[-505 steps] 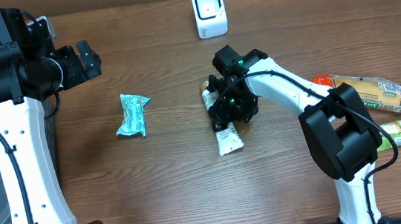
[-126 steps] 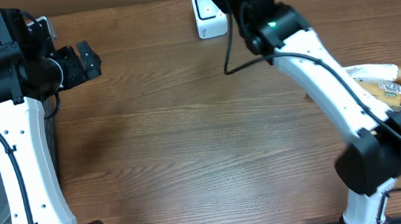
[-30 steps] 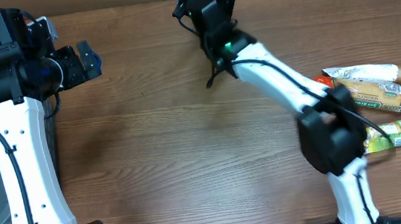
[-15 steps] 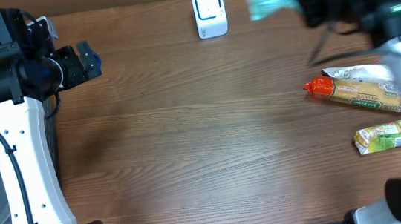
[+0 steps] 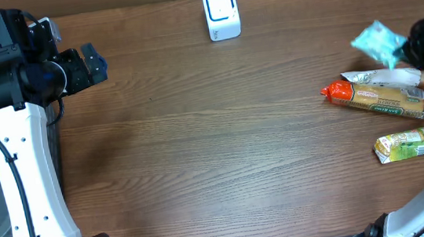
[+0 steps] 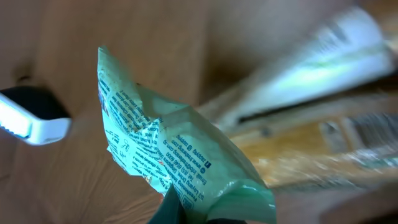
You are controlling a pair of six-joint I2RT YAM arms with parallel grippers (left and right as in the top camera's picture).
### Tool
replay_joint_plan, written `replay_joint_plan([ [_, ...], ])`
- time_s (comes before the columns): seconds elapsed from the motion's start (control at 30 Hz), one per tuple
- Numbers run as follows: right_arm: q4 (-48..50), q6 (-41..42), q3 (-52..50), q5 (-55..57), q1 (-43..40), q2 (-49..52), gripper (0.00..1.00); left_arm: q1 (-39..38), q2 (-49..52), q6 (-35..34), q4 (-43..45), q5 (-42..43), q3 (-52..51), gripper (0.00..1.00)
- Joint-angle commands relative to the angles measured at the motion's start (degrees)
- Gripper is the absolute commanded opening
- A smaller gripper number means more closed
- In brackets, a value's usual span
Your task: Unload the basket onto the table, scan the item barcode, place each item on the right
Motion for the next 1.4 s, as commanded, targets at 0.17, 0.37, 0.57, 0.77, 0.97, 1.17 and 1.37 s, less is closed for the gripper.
replay_joint_plan([
  [0.17, -2.3, -1.4, 0.5, -1.7, -1.0, -1.8, 0.61, 0.0, -0.2, 1.3, 0.0, 0.1, 1.0, 0.99],
  [0.37, -4.2, -8.6, 3.0, -8.0, 0.8, -11.2, 1.0, 0.0, -0.2, 1.3, 0.0, 0.1, 1.0, 1.0],
  [0.57, -7.4, -12.4, 3.5, -8.1, 8.0, -24.7, 1.0, 0.0, -0.2, 1.3, 0.0, 0.1, 1.0, 0.99],
  [0.77, -10.6, -12.9, 3.5, -8.2, 17.5, -37.9, 1.0, 0.0, -0.2, 1.3, 0.0, 0.1, 1.0, 0.99],
  [0.97, -10.7, -12.8, 3.5, -8.1, 18.2, -41.3, 1.0, 0.0, -0.1, 1.3, 0.0, 0.1, 1.0, 1.0],
  [1.17, -11.7, -17.4, 3.3, -8.2, 18.2, -41.5, 1.0, 0.0, -0.1, 1.3, 0.0, 0.1, 1.0, 1.0],
  [1.37, -8.9, -22.3, 0.2, -4.3, 18.2, -41.9, 1.0, 0.0, -0.1, 1.3, 0.0, 0.1, 1.0, 1.0],
])
